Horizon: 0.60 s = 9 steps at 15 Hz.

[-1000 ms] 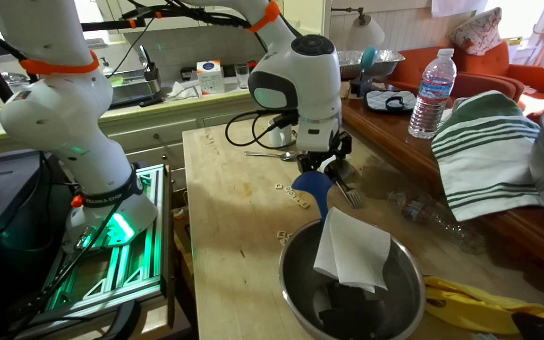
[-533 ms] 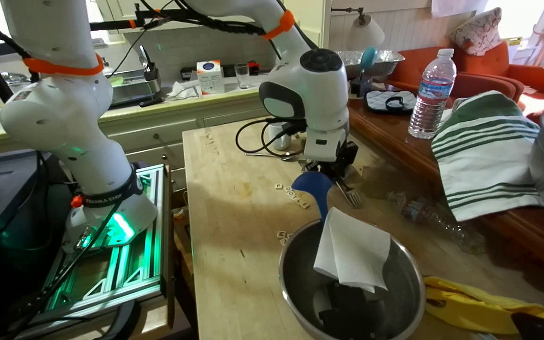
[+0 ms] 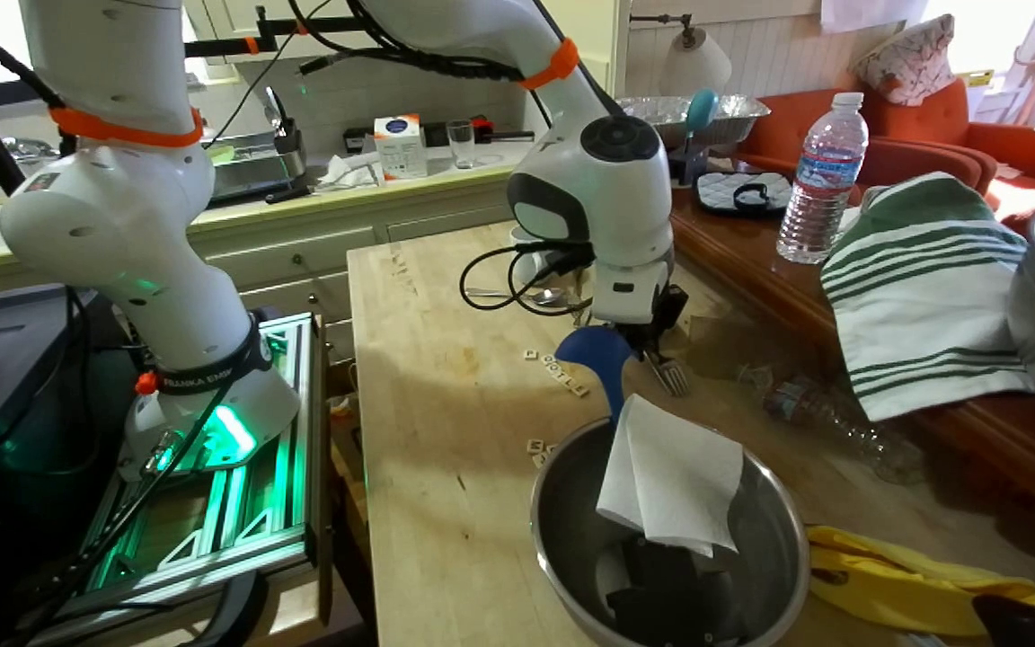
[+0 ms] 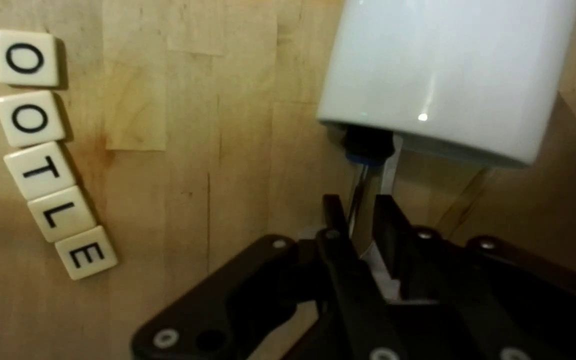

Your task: Move the screwdriver and the spoon to the left and make the cup stand

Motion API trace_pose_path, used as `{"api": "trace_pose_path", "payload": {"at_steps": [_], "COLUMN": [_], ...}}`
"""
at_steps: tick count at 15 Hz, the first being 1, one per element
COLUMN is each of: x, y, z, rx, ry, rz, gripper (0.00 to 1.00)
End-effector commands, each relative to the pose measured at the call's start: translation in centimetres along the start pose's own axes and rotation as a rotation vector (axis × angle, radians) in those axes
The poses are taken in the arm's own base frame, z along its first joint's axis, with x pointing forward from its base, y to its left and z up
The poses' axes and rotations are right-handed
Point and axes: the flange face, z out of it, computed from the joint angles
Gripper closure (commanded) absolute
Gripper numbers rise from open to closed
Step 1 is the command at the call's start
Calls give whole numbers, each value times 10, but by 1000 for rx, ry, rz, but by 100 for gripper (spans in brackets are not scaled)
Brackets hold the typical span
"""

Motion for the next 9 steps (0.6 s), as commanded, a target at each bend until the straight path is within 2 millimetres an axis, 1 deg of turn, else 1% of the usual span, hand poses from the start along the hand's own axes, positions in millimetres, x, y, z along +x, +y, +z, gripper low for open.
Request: {"api": "trace_pose_path", "payload": {"at_steps": [1, 2, 5, 9], "x": [6, 6, 7, 8], "y": [-2, -2, -3, -5], "z": [12, 13, 17, 19], "rx": [16, 16, 19, 26], "ry": [4, 2, -1, -4], "rz": [-6, -8, -15, -22], "gripper": [86, 82, 84, 73]}}
